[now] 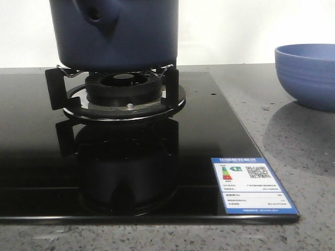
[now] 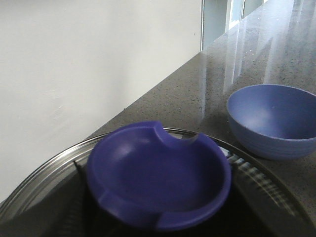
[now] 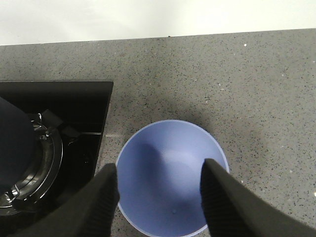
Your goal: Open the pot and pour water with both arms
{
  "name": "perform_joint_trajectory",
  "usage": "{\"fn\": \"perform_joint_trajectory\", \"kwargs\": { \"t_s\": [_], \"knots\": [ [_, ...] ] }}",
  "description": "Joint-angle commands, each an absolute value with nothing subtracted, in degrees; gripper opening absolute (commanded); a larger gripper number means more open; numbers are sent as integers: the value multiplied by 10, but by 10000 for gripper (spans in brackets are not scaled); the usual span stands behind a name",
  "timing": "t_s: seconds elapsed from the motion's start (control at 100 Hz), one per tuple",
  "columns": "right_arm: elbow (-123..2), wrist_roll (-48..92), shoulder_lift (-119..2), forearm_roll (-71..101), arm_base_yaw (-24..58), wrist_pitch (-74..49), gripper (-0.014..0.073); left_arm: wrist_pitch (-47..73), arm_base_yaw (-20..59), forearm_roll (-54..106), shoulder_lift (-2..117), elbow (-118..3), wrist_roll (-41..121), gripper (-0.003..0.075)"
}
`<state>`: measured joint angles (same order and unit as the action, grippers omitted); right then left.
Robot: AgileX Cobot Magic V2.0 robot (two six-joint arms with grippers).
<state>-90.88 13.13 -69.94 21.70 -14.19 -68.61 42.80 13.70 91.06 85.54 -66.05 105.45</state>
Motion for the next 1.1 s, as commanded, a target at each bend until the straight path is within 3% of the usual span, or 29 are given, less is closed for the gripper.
{"fn": "perform_joint_trajectory", "kwargs": {
  "t_s": [0.0, 0.64, 0.9, 1.09],
  "knots": [
    [-924, 138, -684, 234, -143, -659, 347, 443, 142, 949, 836, -676, 1049, 379],
    [-924, 138, -684, 235, -143, -664, 347, 443, 142, 946, 847, -676, 1038, 384],
    [-924, 138, -684, 235, -143, -664, 347, 448, 142, 947, 846, -678, 1034, 549],
    [-924, 138, -684, 235, -143, -664, 347, 456, 135, 951, 827, -684, 1031, 557]
  ]
}}
